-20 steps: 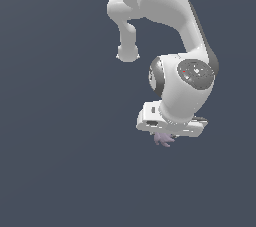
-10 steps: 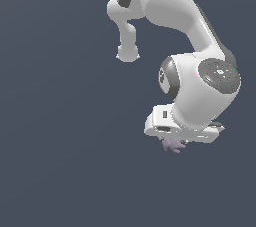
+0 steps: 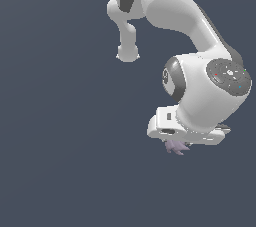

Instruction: Pick up the object and move it to a goal position.

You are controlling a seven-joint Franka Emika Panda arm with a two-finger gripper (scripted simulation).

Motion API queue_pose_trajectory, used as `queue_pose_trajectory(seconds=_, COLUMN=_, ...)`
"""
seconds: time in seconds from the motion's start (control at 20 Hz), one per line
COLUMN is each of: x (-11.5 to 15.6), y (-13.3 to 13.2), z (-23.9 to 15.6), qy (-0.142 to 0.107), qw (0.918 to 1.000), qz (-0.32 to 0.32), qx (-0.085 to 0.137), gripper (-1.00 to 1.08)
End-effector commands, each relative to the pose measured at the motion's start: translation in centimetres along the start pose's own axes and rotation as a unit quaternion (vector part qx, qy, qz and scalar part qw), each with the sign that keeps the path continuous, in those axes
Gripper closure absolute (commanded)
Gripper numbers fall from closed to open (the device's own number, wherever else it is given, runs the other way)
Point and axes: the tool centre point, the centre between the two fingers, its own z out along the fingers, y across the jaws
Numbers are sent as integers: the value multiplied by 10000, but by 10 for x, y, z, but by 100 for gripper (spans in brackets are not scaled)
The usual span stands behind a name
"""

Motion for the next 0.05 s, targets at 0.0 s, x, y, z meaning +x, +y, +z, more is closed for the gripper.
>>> queue_pose_trajectory(seconds=0.0, x=1, y=0, z=-1, qy=1, qw=10000, qz=1, qx=0, gripper=108)
